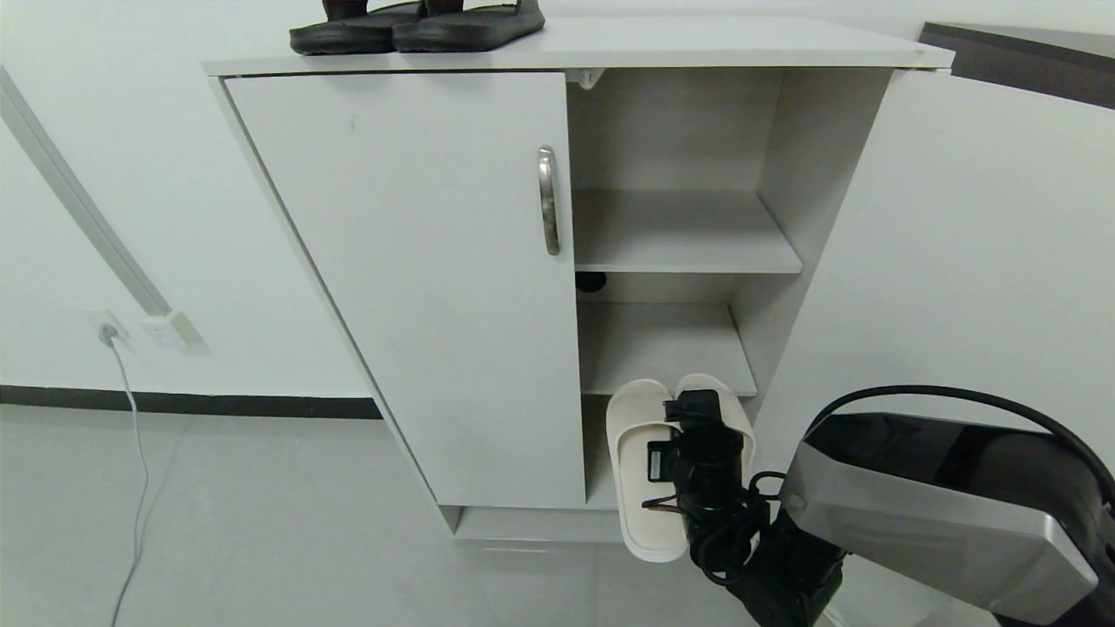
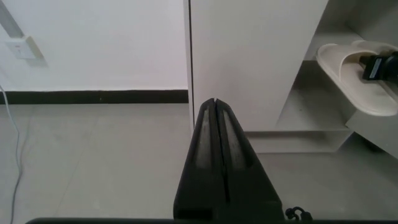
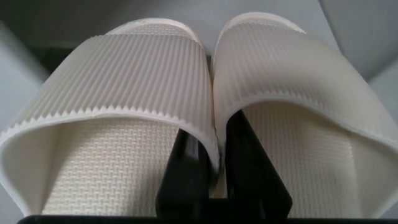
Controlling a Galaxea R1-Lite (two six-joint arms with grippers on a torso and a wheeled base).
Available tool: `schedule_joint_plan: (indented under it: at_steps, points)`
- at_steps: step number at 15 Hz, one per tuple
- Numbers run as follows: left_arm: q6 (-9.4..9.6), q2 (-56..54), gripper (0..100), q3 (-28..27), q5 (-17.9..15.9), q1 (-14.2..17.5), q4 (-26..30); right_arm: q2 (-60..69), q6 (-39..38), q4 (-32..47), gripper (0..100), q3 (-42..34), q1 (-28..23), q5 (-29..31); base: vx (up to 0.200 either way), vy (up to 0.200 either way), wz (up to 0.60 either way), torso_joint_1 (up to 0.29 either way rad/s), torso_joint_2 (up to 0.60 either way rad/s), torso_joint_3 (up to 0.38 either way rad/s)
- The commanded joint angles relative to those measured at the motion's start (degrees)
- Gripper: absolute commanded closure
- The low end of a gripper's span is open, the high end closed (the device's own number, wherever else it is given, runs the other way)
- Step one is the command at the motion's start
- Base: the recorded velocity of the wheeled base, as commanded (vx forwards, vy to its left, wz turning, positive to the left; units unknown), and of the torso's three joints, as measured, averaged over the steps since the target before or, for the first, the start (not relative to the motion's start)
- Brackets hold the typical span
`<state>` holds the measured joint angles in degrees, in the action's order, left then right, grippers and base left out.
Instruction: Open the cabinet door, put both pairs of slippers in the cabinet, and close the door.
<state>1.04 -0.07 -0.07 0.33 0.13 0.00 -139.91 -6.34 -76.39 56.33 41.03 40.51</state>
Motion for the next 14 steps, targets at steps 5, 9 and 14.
schedule_joint_plan:
  at_steps: [5,9,14]
  points:
    - [0.02,0.1,100,0.0,0.0,0.0,0.0,0.1,0.0,0.1,100,0.2,0.0,-0.3,0.2,0.0,0.0,0.003,0.0,0.002]
    - [-0.07,0.1,100,0.0,0.0,0.0,0.0,-1.5,0.0,4.8,100,7.7,-2.1,-2.1,0.05,0.0,0.0,0.001,0.0,0.001]
    - [-0.25,0.1,100,0.0,0.1,0.0,0.0,-5.1,0.0,16.3,100,21.9,-4.6,-5.6,0.0,0.0,0.0,0.0,0.0,0.0]
